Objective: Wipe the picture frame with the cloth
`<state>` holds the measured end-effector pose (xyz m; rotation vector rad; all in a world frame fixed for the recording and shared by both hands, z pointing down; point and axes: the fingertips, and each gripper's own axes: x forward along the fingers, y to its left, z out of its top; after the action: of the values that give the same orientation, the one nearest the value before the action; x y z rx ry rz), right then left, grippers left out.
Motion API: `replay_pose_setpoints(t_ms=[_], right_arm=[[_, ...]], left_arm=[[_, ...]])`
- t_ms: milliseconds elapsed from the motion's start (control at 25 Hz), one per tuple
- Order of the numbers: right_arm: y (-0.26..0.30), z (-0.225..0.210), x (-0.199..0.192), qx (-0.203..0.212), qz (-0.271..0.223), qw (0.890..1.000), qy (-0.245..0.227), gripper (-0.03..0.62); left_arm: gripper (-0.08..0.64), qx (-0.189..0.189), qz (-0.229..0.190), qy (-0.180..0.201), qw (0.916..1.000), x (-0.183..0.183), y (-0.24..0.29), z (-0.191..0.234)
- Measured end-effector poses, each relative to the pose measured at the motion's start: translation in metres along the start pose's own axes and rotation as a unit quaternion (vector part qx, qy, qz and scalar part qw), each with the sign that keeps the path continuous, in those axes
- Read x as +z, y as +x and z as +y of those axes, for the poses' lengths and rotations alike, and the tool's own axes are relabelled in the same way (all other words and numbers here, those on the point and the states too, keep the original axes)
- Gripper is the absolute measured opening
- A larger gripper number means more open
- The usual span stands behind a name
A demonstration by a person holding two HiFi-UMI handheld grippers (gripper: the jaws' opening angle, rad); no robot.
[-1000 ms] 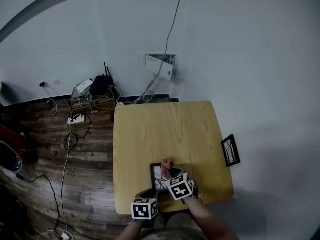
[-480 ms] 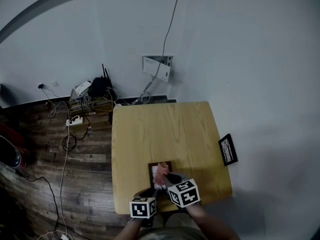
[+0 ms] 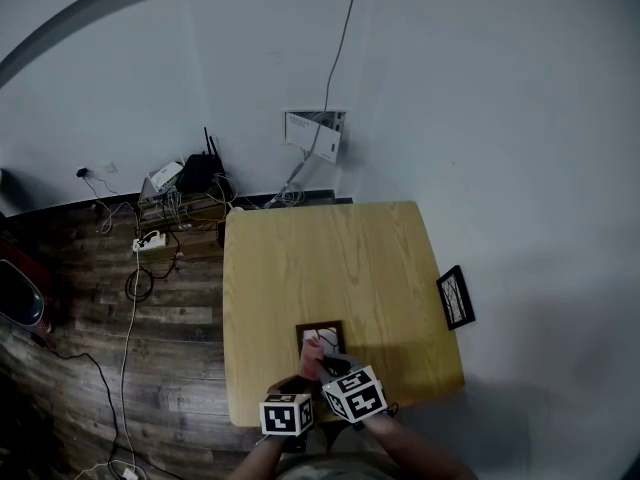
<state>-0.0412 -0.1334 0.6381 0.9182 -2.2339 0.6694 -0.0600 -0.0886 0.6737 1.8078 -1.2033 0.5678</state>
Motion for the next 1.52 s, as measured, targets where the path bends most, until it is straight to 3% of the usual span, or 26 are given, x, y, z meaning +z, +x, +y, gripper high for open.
replay_pose_setpoints(t_ms=[600,1000,1520], right_arm=[[0.021,0.001,-0.028,0.001,0.045,0.999,-0.013,0.015],[0.014,-0.007,-0.032,-0.023,0.068,0.995,-0.064,0.015],[0.003,-0.04,-0.038,-0.059,0.063,0.995,-0.056,0.015]], left_arm=[[0.095,0.004,-0.003,0.001,1.0,0.0,0.0,0.001],[0.097,0.003,-0.003,-0.002,1.0,0.0,0.001,0.002],[0.097,0.0,-0.003,0.0,1.0,0.0,0.002,0.001]])
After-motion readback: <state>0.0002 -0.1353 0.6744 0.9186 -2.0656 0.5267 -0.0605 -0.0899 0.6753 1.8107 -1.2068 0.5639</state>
